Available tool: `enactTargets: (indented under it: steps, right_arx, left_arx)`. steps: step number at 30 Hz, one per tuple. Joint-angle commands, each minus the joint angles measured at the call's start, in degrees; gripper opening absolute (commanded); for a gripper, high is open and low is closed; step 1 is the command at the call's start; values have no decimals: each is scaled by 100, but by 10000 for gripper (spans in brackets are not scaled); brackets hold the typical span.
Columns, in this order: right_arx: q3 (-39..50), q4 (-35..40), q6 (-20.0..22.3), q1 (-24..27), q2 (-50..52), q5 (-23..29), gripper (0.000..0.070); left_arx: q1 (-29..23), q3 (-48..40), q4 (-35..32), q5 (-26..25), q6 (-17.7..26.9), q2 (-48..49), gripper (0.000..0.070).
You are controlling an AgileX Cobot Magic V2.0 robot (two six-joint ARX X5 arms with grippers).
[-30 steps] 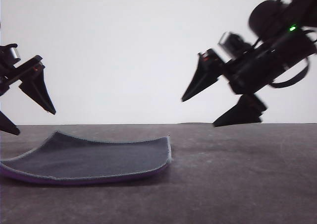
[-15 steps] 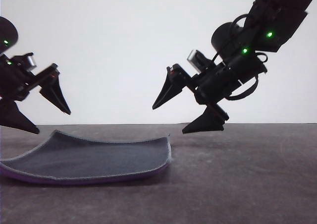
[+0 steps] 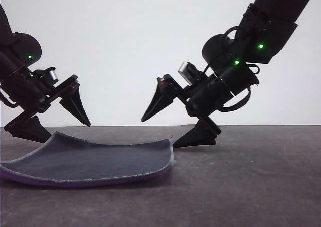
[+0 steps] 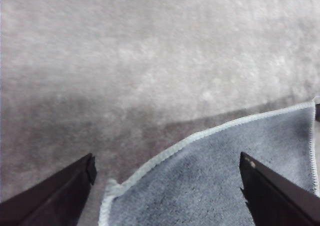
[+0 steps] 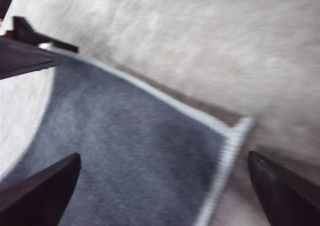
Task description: Fold clothes
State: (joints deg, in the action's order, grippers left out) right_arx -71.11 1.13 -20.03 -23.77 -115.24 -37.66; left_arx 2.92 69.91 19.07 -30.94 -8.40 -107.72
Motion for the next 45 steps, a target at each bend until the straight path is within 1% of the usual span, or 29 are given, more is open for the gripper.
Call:
enactTargets:
  steps: [1,3,6,9,10,11,15,16,17,19,20,21,24,29,33,38,42,45]
  right_arx:
    - [-122,62,-51,-78,-125,17,682]
    - [-122,63,-44,-104,-126,60,666]
    - [-122,67,-32,-112,-133,62,613]
    - [-122,98,-54,-112,-133,61,600]
    - [-122,101,-58,-112,-133,60,586]
    - [-122,101,-59,-114,-133,60,560]
    - [-122,126,-61,-131,-136,62,417]
    - [-122,138,-61,-134,-136,66,360]
    - [-122,144,-61,-136,-136,80,288]
    - [-122,137,-58,-135,-136,153,125]
    - [-122,133,-56,-134,-136,190,68]
    - [-122,133,-55,-134,-136,213,36]
    - [-122,133,-23,-134,-138,221,10]
    - [-122,55,147,-118,-140,209,9]
    - [-122,-216,365,-39,-140,91,9]
    - [-125,-682,679,103,-138,-536,9]
    - [-129,-1042,788,220,-133,-1073,9]
    - [-133,-1336,888,252,-133,-1521,10]
  left_arx:
    - [19,116,-28,-44,13,-98,547]
    - [22,116,-32,-46,13,-98,547]
    - [22,116,13,-46,13,-98,547]
    - [22,116,97,-48,15,-98,547]
    - [22,116,126,-47,17,-98,547]
    - [22,116,157,-46,18,-98,547]
    - [22,116,282,-48,42,-98,541]
    - [22,116,311,-48,56,-98,495]
    - [22,116,341,-48,94,-98,407]
    - [22,116,400,-47,233,-98,126]
    - [22,116,413,-46,277,-98,34]
    - [22,116,411,-46,296,-98,11]
    - [22,116,408,-46,305,-98,5]
    - [19,116,485,-46,431,-98,5]
    - [-11,116,622,-48,565,-96,5]
    - [-114,245,1100,-156,749,-94,5]
    - [-177,437,1748,-504,987,-94,5]
    - [-184,515,2191,-671,1162,-94,5]
